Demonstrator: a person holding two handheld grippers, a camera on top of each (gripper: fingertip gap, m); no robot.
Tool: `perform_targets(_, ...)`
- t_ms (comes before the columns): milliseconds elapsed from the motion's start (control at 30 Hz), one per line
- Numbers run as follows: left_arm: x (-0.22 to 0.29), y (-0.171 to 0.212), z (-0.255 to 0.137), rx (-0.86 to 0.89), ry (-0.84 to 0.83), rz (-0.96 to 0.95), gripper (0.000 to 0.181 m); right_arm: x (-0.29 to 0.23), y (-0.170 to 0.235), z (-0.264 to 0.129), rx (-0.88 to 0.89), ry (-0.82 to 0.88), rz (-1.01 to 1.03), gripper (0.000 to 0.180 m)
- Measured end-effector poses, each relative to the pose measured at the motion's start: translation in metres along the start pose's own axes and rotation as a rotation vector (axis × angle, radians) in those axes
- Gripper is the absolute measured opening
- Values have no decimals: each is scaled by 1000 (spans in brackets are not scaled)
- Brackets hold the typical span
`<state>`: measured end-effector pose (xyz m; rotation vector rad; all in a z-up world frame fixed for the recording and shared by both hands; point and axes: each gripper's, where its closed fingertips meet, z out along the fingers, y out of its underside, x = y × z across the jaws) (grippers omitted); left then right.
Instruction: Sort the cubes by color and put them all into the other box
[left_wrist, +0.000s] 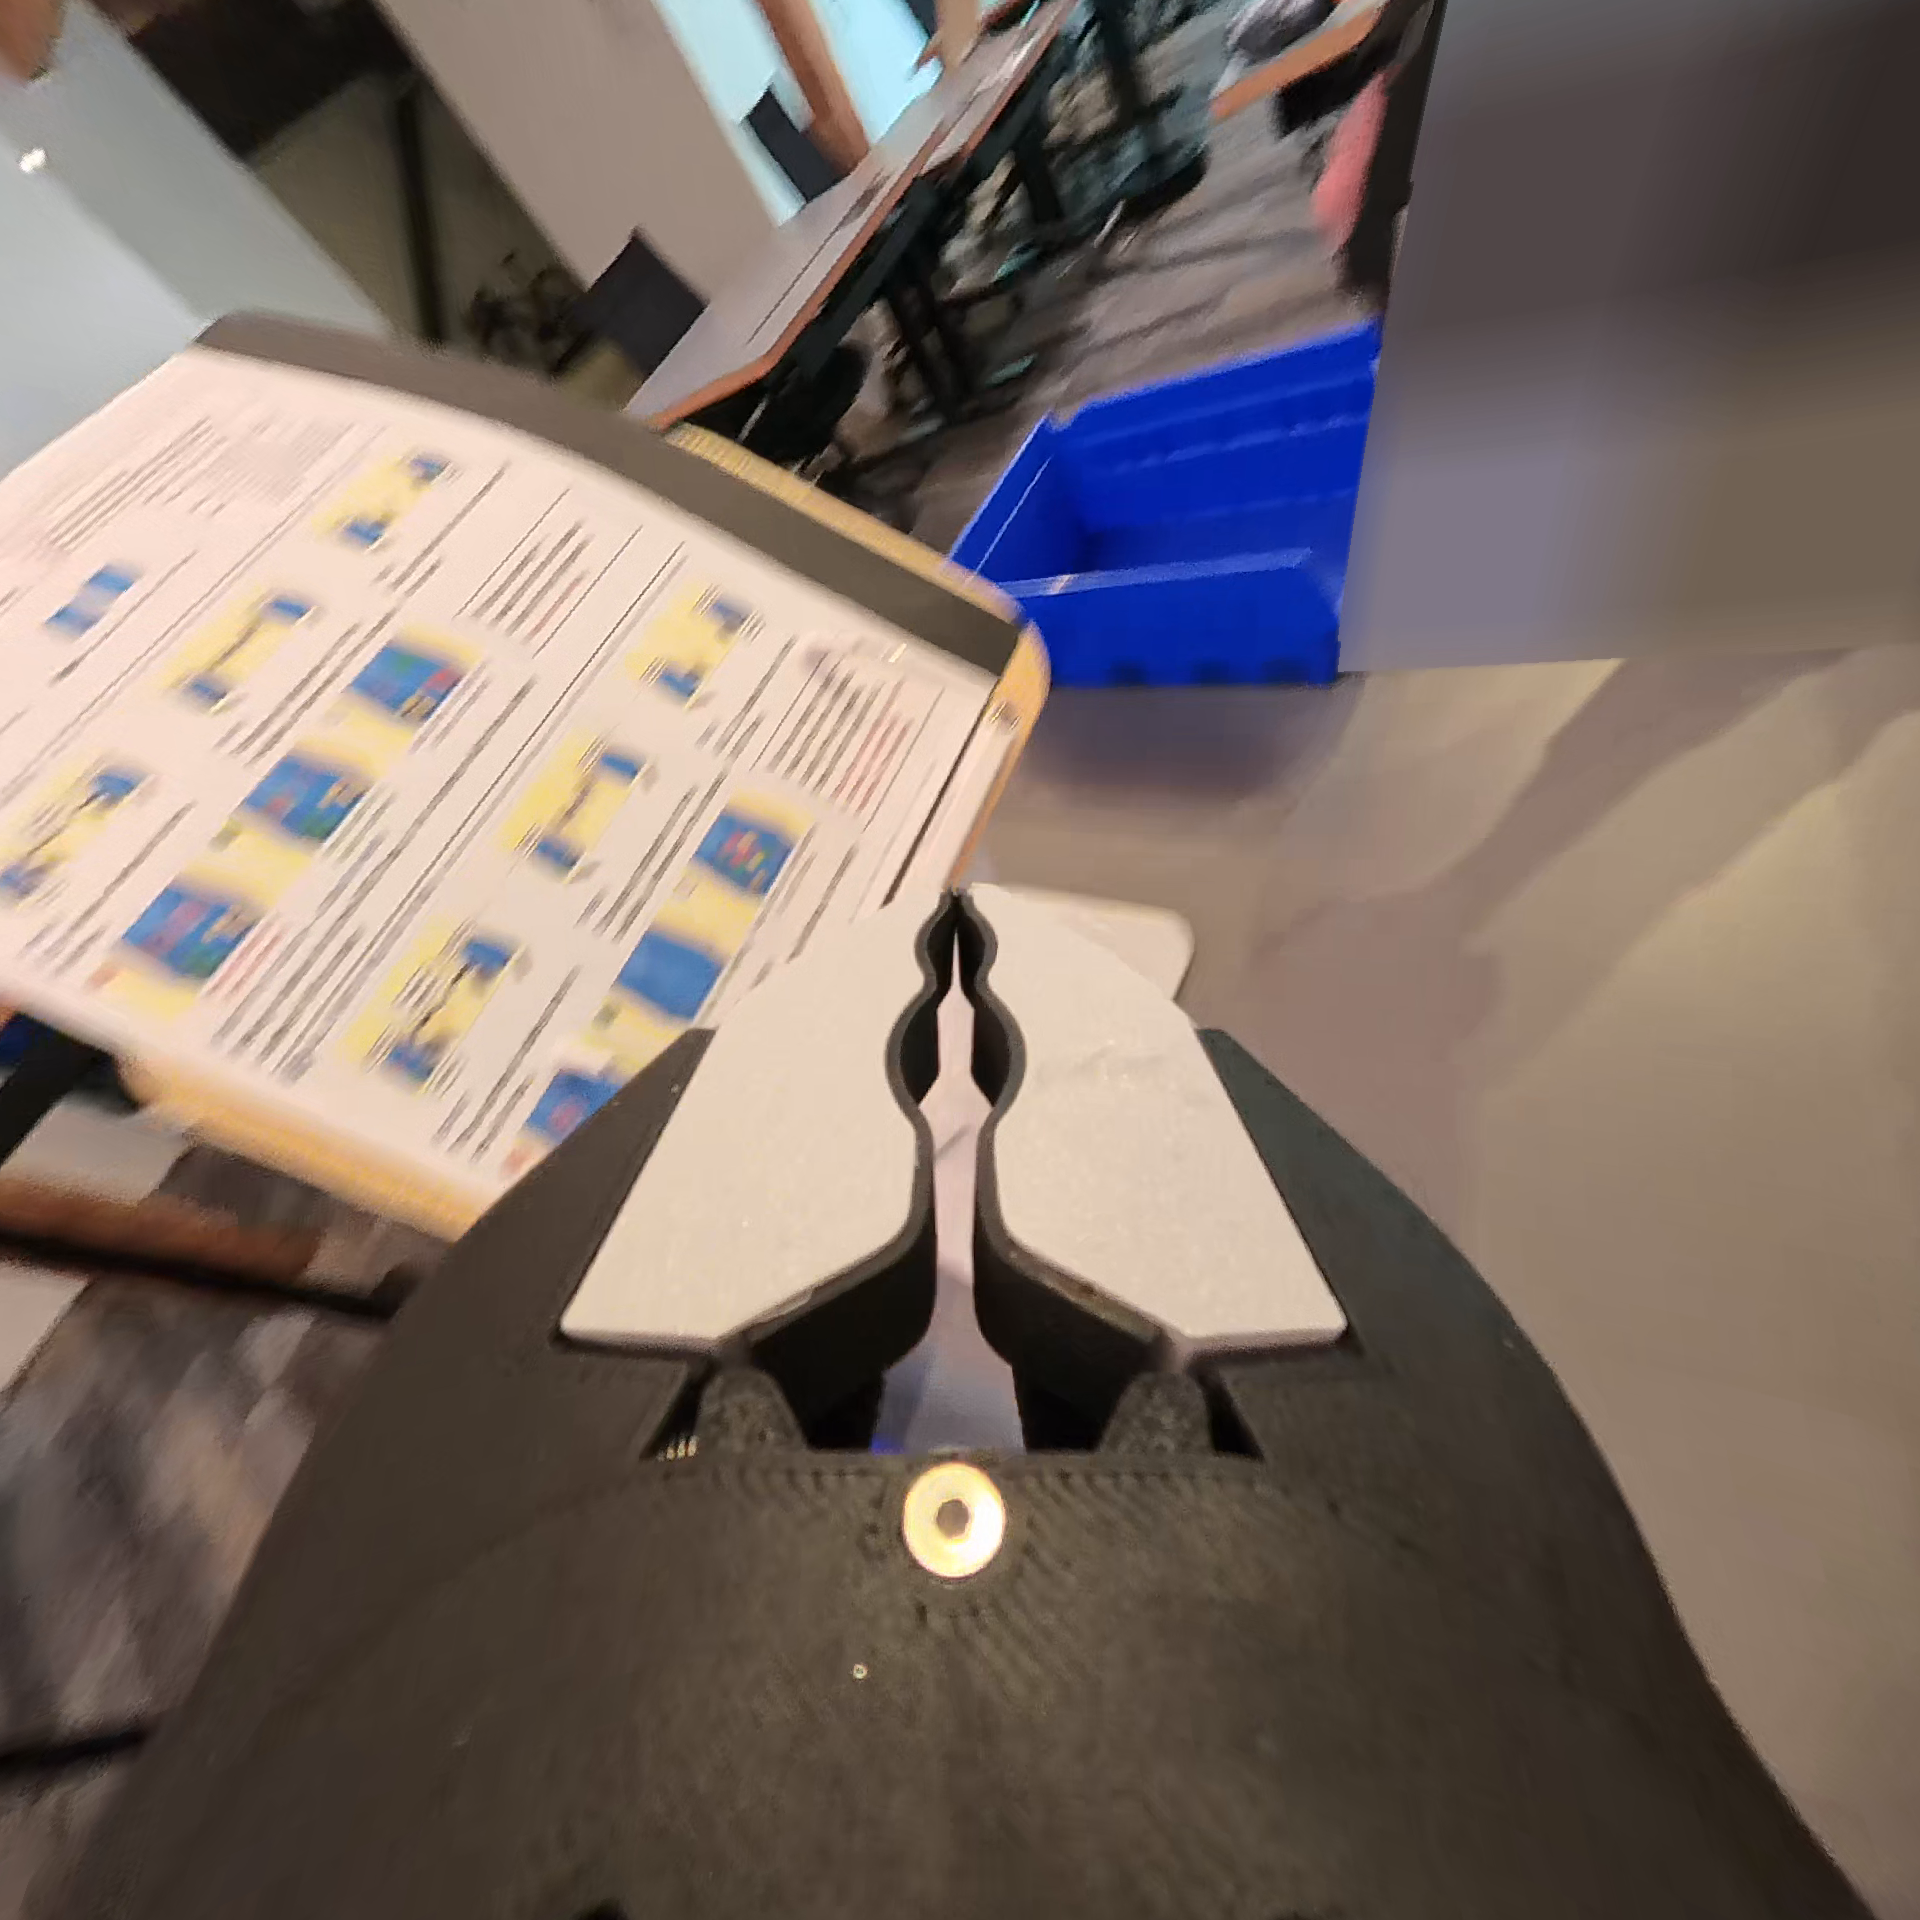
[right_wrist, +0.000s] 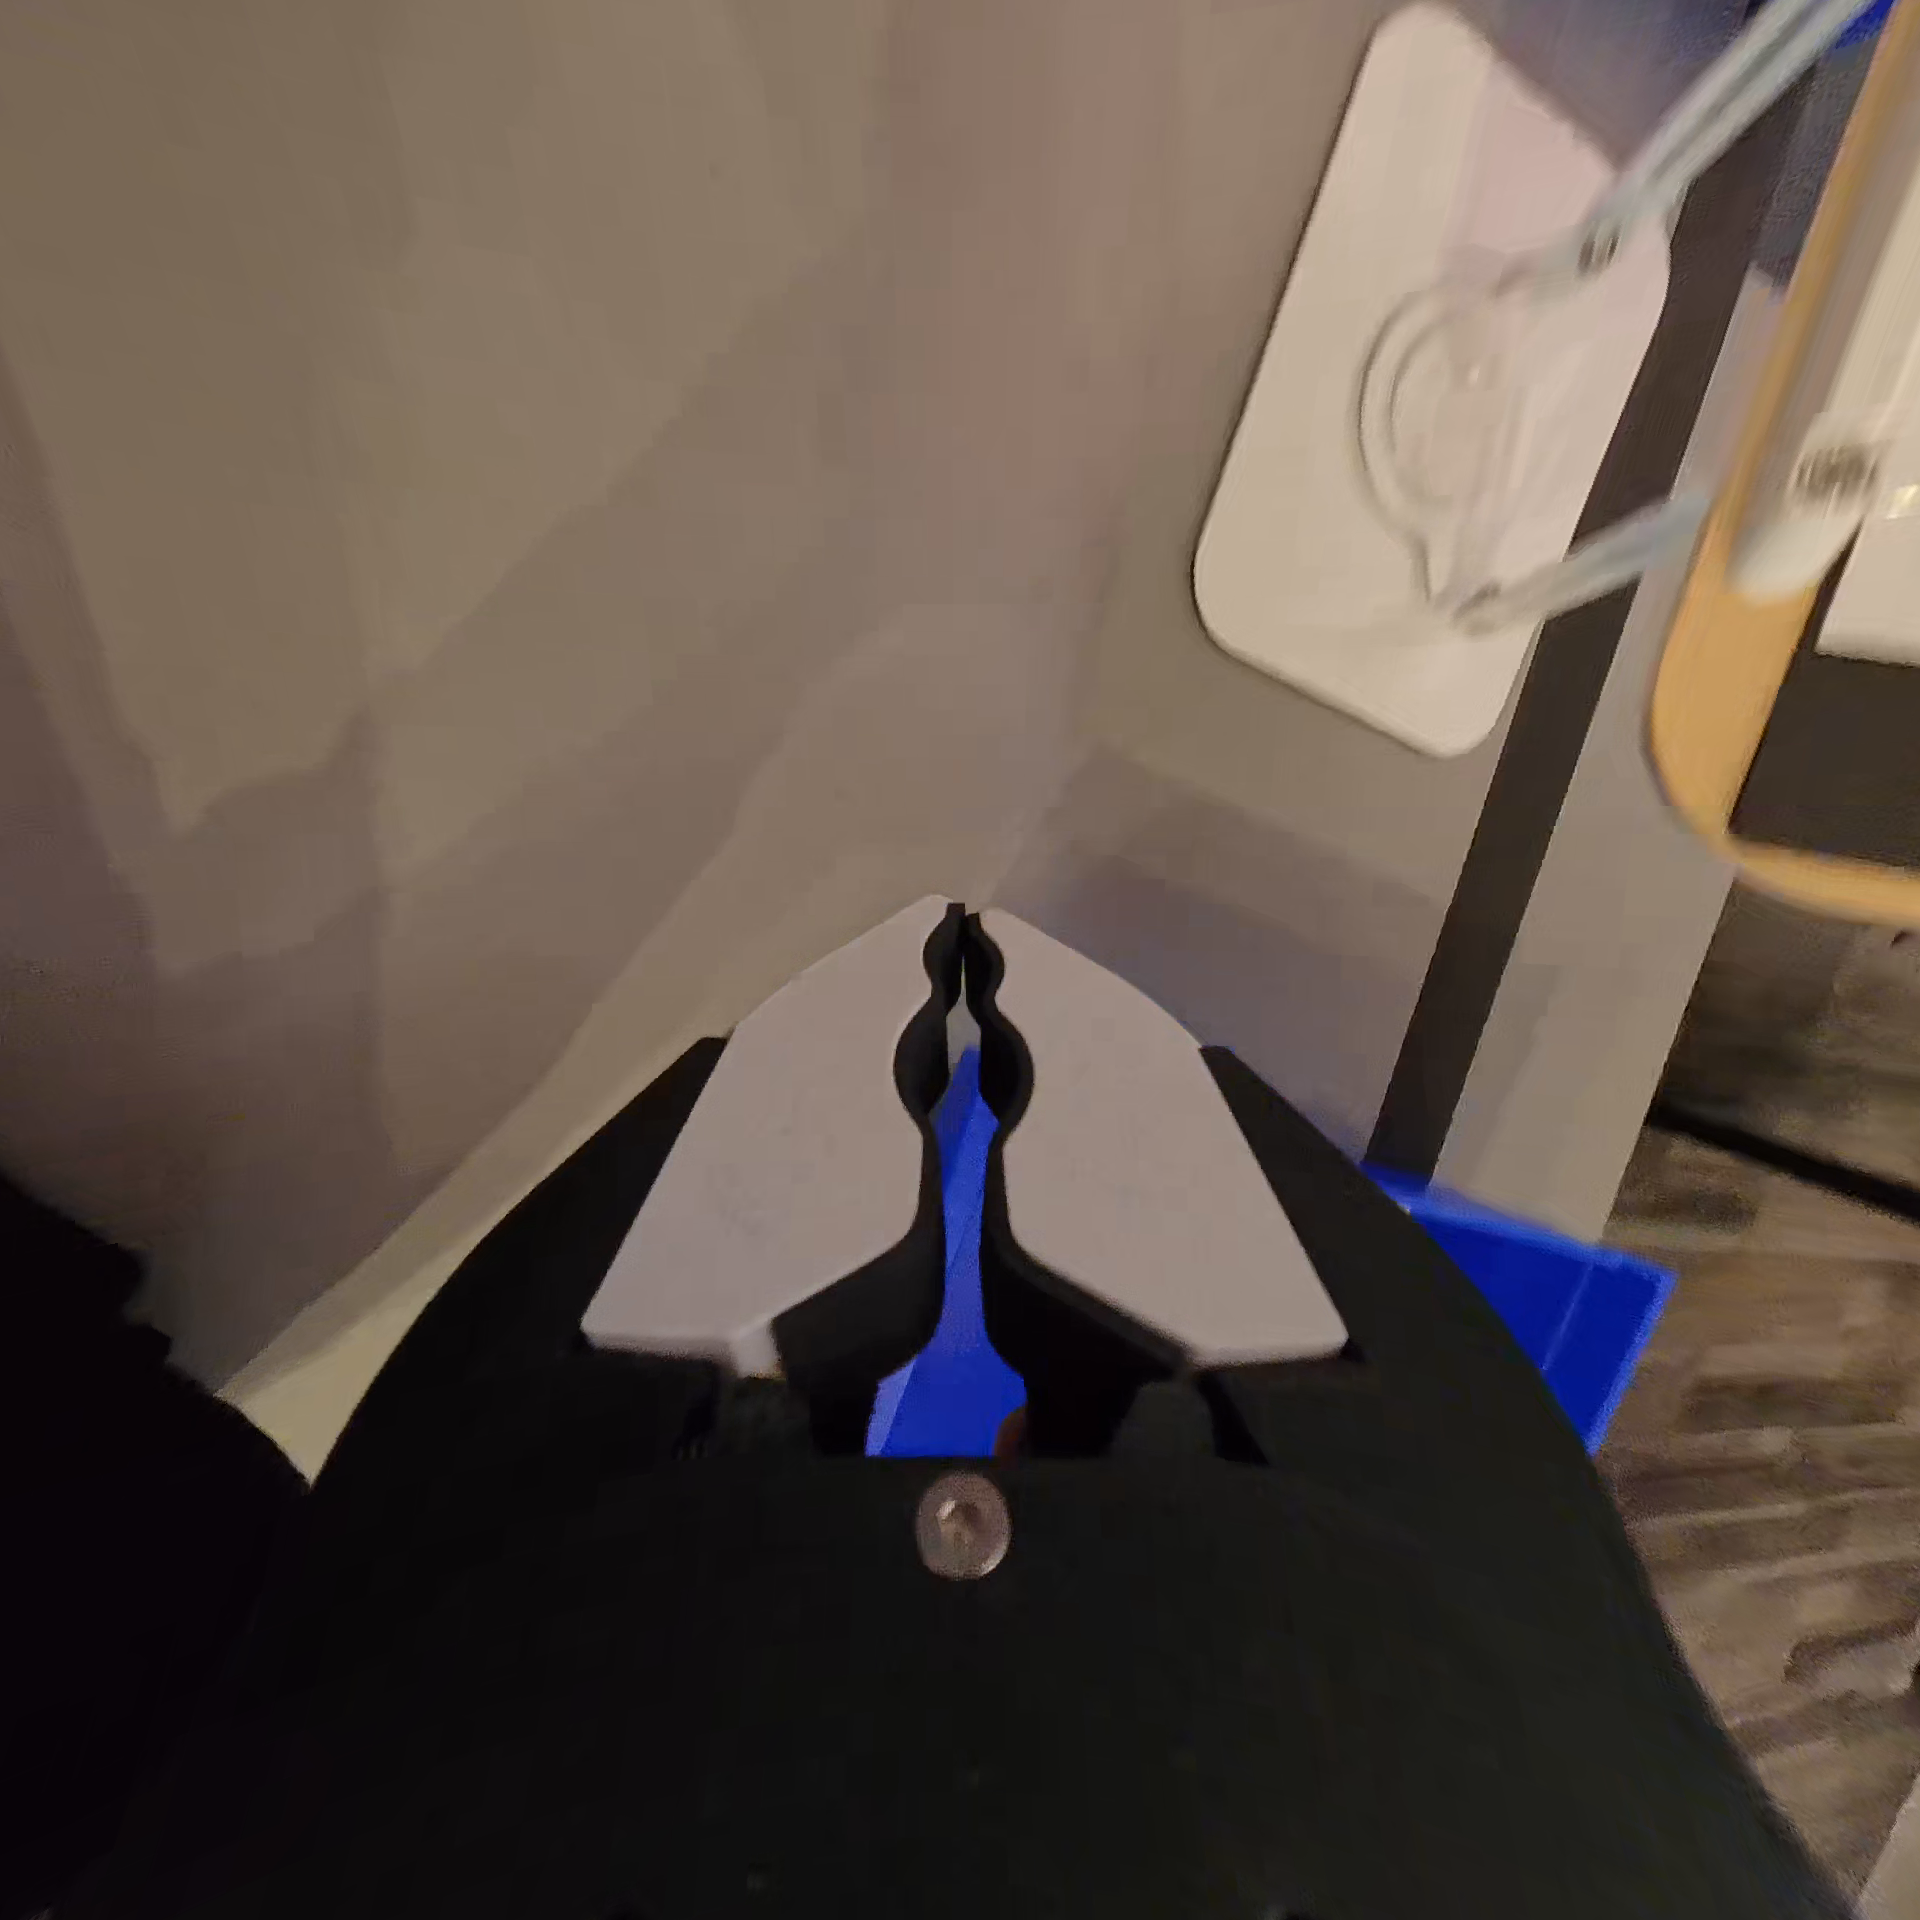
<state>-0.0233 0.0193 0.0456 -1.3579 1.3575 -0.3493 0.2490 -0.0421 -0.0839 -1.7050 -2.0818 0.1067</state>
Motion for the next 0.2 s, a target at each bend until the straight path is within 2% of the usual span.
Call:
perform_targets(33, -4, 7, -5, -30, -19, 13, 0, -2, -11, 3, 11, 1, -25, 0)
perform_targets(200, -22, 49, -23, -207, -108, 64, 0, -7, -56, 16, 48, -28, -104, 0)
